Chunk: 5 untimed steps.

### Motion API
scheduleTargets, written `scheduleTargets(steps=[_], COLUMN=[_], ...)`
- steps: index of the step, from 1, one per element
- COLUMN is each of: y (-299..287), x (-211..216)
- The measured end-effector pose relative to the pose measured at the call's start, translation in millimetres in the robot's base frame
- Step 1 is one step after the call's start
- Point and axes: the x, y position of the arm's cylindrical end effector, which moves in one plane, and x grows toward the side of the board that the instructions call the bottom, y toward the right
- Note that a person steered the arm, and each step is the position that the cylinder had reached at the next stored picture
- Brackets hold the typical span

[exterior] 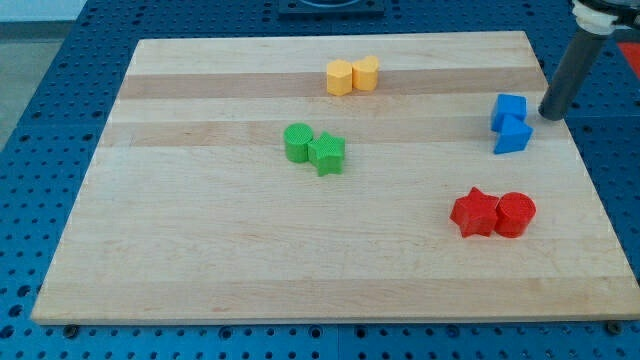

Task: Move blue cube below yellow hexagon

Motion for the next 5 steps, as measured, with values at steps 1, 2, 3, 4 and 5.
scheduleTargets(steps=[1,2,3,4,5], y=[-3,-17,-46,-78,-89], x=[10,18,14,9,-8])
